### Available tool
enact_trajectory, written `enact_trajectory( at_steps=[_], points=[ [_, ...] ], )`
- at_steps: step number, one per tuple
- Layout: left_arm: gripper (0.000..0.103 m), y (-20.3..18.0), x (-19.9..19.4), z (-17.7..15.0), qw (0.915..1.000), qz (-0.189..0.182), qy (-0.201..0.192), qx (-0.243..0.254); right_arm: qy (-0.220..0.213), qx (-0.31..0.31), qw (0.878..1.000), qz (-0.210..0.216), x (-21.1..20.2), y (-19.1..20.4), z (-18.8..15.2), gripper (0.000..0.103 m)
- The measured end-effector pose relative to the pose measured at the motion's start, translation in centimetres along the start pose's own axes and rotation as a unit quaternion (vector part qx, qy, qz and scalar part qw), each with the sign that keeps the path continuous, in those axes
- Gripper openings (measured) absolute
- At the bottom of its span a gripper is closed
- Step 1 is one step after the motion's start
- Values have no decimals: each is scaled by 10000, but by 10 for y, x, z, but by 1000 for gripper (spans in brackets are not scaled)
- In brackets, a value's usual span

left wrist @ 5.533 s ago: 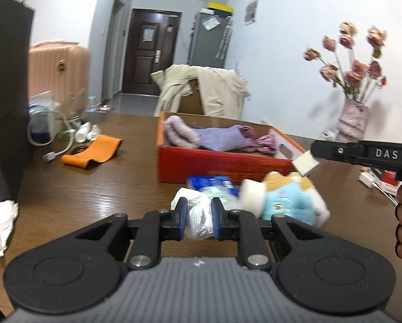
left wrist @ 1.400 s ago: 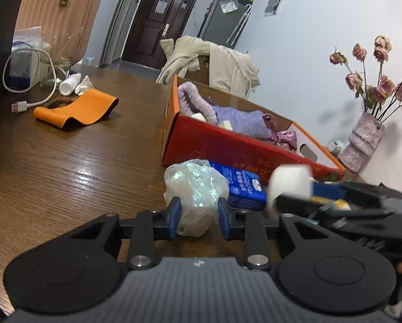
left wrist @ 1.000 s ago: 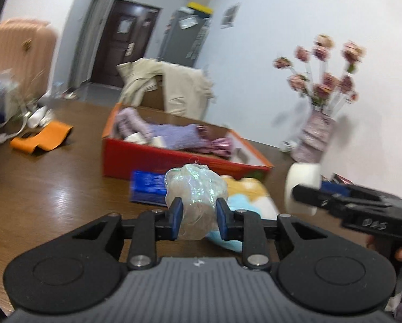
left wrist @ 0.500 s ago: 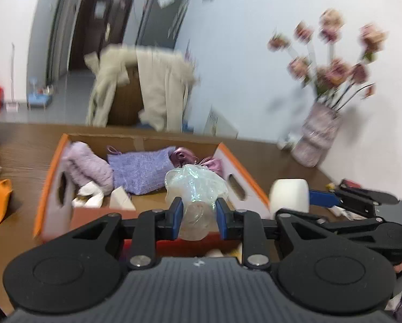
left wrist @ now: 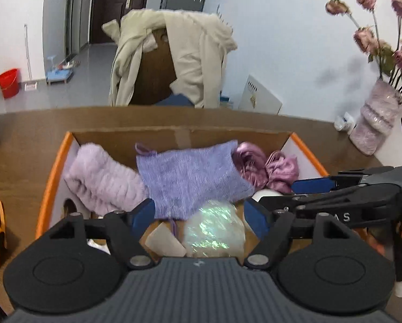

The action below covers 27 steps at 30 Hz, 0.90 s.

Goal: Organize soft objects
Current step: 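Lower the clear bag into the box with the left gripper while the right gripper drops the white ball in, then grasp the blue plush toy with both grippers and lift it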

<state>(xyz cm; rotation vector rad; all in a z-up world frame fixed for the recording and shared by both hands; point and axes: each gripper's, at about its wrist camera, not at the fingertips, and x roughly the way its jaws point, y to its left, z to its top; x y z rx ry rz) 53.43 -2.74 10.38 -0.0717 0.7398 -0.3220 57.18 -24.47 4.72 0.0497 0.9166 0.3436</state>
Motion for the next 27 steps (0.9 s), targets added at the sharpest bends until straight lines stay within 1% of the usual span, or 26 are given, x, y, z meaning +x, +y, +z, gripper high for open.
enact_trajectory(
  at_steps=[2,4,6,7,9,11,13,15,17,19,21,24,25,27],
  points=[
    [76,-3,-11,4,10000,50,-81,13,-163,-49,9998,-124,-11,0,0,71],
    [77,-6,-26,7,9998,44,-210,6,-331,-145,9992,-143,-28,3,2,73],
    [77,-11,-48,8,9993,0,-366,38,-541,-274,9980,-180,-53,6,-2,74],
    [80,-14,-57,7,9990,-15,-450,63,-672,-350,9969,-192,-68,8,-5,75],
    [81,-22,-86,0,9976,12,-676,147,-927,-406,9946,-223,-98,8,-15,77],
    [82,-28,-116,-15,9956,-3,-910,241,-1247,-442,9910,-216,-131,9,-32,81],
    [86,-33,-148,-37,9931,-16,-1146,251,-1603,-435,9859,-221,-163,11,-57,90],
    [90,-38,-175,-61,9902,-36,-1371,252,-1900,-432,9806,-207,-192,13,-89,91],
    [92,-44,-200,-89,9876,8,-1549,248,-2079,-463,9769,-162,-212,16,-120,92],
    [95,-48,-222,-122,9852,63,-1701,213,-2240,-480,9734,-89,-226,20,-151,97],
    [98,-52,-235,-151,9834,99,-1805,161,-2341,-336,9716,3,-235,22,-181,99],
    [100,-57,-248,-198,9805,194,-1939,236,-2364,-121,9713,226,-242,23,-220,99],
    [100,-58,-251,-211,9803,218,-1949,225,-2361,-44,9714,233,-242,26,-234,99],
    [100,-61,-253,-232,9827,206,-1832,189,-2332,42,9722,211,-244,29,-256,99]
  ],
)
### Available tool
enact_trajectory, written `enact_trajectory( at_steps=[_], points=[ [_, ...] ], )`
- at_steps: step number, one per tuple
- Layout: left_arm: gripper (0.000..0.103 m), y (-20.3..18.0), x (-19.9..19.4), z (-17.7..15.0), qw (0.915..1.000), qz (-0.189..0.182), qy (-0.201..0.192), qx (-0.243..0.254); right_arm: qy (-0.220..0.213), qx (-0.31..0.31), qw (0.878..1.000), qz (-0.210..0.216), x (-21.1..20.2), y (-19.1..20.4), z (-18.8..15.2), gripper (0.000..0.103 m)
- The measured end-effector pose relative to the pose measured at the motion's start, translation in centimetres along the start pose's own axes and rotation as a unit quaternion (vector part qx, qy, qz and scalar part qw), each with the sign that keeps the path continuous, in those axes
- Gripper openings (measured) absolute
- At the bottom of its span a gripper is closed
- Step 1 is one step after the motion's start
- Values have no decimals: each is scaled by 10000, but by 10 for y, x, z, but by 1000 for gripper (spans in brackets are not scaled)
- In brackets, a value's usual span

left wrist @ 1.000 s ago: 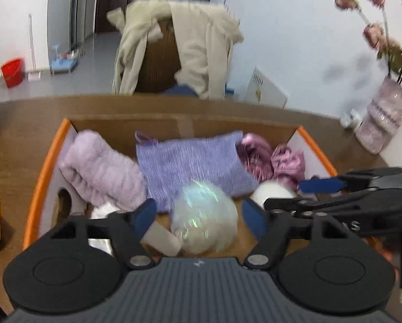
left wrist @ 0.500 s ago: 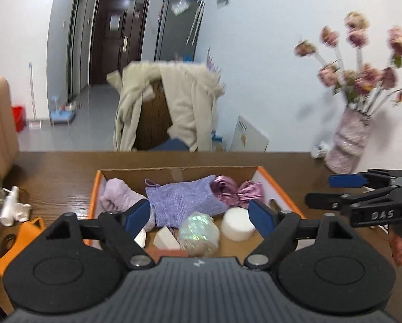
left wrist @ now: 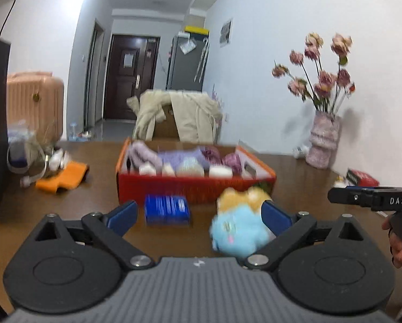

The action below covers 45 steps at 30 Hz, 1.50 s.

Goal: Organize soft objects
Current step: 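Grasp the blue plush toy with both grippers and lift it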

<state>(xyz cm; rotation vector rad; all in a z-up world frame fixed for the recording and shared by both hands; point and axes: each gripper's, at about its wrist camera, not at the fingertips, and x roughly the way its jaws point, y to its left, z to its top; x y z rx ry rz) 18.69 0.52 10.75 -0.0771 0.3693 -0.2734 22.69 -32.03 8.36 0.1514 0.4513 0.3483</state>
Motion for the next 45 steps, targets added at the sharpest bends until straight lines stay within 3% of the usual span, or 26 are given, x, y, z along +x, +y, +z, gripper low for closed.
enact_trajectory(
  at_steps=[8,16,19,23,27,29,32,36,37,41,45],
  points=[
    [100,-11,-22,-35,9998,-18,181,70,371,-389,9985,80,-28,30,-58,99],
    [100,-19,-15,-45,9994,-76,334,-44,311,-516,9981,93,-38,35,-67,99],
    [100,-17,9,-44,9974,-68,553,-452,224,-337,9992,12,-32,28,-59,96],
    [99,-15,51,-37,9892,-369,802,-1167,152,-179,9997,45,-13,19,-38,89],
    [83,-20,87,-32,9830,-666,923,-1444,233,-283,9990,268,21,18,-14,76],
    [69,-19,106,-34,9778,-795,1074,-1613,302,-248,9983,426,42,18,-6,70],
    [65,-9,125,-41,9655,-991,1350,-1991,541,11,9966,617,81,16,2,59],
    [56,5,131,-46,9606,-1105,1295,-2196,937,157,9935,633,128,18,-2,41],
    [49,9,132,-47,9594,-1131,1269,-2251,1049,181,9923,639,135,18,-5,35],
    [39,28,140,-51,9463,-1266,1362,-2644,1116,286,9900,808,142,15,-19,32],
    [37,31,147,-53,9409,-1325,1452,-2757,1094,356,9892,912,144,11,-22,30]
  ],
)
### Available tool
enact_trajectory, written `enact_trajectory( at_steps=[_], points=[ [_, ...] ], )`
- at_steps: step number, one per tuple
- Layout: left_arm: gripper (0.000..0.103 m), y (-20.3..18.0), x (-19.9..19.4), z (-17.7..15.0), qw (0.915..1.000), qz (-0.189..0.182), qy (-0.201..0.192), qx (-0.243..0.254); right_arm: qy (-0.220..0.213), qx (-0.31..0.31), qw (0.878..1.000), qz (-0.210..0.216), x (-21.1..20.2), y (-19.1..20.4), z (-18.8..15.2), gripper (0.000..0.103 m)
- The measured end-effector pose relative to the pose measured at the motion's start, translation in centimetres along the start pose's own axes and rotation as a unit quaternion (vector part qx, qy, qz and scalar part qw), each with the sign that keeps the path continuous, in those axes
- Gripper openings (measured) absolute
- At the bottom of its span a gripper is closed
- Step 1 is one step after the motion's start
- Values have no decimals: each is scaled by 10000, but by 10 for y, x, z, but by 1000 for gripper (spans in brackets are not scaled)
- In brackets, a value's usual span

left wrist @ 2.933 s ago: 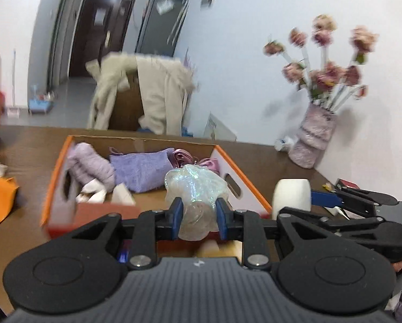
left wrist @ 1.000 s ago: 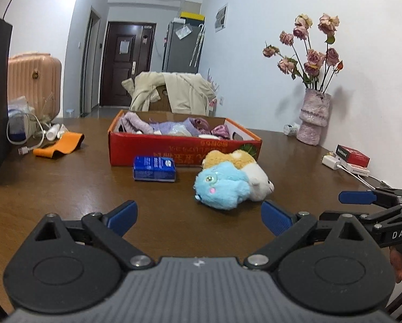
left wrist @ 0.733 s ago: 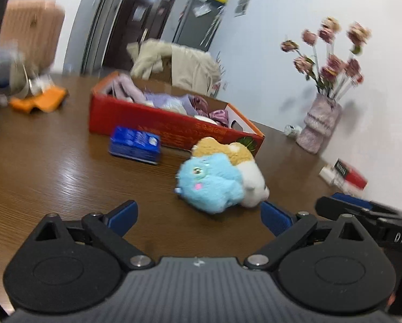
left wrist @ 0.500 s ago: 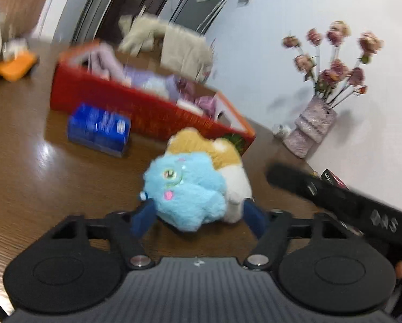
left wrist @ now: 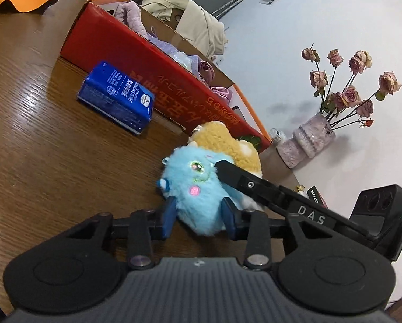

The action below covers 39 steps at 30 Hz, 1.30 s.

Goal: Organize soft objects
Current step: 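Grasp the blue plush toy with both grippers and lift it, then carry the blue plush into the box and open both grippers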

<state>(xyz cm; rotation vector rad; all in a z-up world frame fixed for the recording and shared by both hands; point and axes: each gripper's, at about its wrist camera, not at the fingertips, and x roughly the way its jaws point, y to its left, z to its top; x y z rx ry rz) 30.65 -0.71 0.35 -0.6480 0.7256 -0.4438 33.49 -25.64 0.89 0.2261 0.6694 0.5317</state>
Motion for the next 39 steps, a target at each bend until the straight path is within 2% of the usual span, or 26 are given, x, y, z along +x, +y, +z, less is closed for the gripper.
enact_trajectory(
  at_steps=[8,11,15,19,22,24,27,29,31,32,34,36,39],
  points=[
    [37,-1,-5,-2,10000,-34,-92,5,-52,-51,10000,35,-3,4,2,29],
    [37,-10,-27,-7,9991,-171,-320,213,-221,-217,9995,-19,-22,24,5,29],
    [37,-27,-60,-5,9968,-297,-567,471,-512,-34,9984,229,-51,38,9,28],
    [37,-51,-63,31,9932,-412,-808,724,-943,-35,9950,321,-63,44,38,28],
    [37,-73,-37,68,9890,-281,-855,1172,-1063,-26,9942,161,-53,31,76,28],
    [37,-76,-10,93,9905,-132,-688,1181,-903,83,9958,105,-34,16,103,28],
    [37,-69,26,126,9948,-4,-429,923,-652,255,9975,62,4,-12,132,28],
    [37,-60,55,141,9951,136,-61,979,-377,475,9982,-26,33,-31,143,28],
    [37,-50,80,149,9918,512,298,1131,7,645,9979,-65,63,-47,145,29],
    [37,-46,87,152,9907,582,391,1170,216,710,9971,-142,76,-53,143,29],
    [36,-38,88,152,9889,611,448,1275,543,726,9955,-268,99,-56,131,28],
    [38,-34,82,151,9878,704,303,1355,815,654,9941,-297,115,-54,119,28],
    [39,-31,71,153,9870,836,64,1369,739,366,9950,-560,120,-43,111,30]
  ],
)
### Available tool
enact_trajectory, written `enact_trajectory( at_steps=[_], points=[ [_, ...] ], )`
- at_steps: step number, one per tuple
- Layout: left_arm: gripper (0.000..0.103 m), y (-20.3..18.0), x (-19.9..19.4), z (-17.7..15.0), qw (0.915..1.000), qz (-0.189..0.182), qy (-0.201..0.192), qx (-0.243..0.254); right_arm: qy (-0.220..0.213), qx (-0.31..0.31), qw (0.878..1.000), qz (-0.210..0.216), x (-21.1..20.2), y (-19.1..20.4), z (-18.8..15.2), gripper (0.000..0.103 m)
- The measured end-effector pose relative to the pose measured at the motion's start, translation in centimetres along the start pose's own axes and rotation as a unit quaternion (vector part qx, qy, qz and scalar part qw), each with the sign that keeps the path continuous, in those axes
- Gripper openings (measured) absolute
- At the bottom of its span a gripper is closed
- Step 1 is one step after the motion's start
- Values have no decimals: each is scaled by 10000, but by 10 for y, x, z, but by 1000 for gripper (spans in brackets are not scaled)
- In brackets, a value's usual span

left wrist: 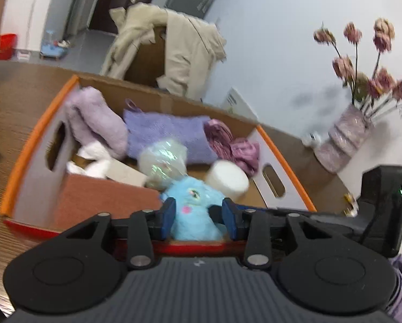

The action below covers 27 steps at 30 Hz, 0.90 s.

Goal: Organize soft objects
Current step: 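Carry the blue plush into the box and open both grippers, then grasp the white-and-yellow sheep plush with both grippers and lift it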

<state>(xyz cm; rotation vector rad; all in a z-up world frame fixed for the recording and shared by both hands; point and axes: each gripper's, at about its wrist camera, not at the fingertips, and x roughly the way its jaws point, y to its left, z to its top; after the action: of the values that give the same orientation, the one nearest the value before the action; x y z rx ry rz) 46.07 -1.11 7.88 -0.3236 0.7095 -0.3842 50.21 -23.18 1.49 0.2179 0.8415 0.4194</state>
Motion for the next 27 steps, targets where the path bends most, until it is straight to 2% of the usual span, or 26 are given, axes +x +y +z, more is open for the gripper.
enact_trajectory(
  at_steps=[5,8,11,14,17,19,24,27],
  points=[
    [39,1,-22,2,9999,-17,-133,5,-92,-110,9999,-78,-16,6,0,31],
    [44,-6,-46,0,9996,-11,-290,43,-451,-238,9987,-8,-53,4,4,35],
    [46,-16,-74,-5,9988,-20,-473,156,-822,-496,9953,-134,-101,7,2,37],
    [53,-27,-104,-14,9971,-27,-695,325,-1142,-681,9909,-229,-150,10,-8,42],
    [63,-41,-139,-33,9928,93,-1009,646,-1325,-775,9878,-277,-189,11,-24,48],
    [74,-47,-161,-51,9906,139,-1169,701,-1404,-859,9858,-339,-211,14,-41,53],
    [85,-58,-200,-103,9860,492,-1416,736,-1752,-898,9798,-359,-251,20,-93,63],
    [91,-63,-214,-139,9807,800,-1586,818,-1962,-909,9752,-479,-263,22,-123,64]
  ],
)
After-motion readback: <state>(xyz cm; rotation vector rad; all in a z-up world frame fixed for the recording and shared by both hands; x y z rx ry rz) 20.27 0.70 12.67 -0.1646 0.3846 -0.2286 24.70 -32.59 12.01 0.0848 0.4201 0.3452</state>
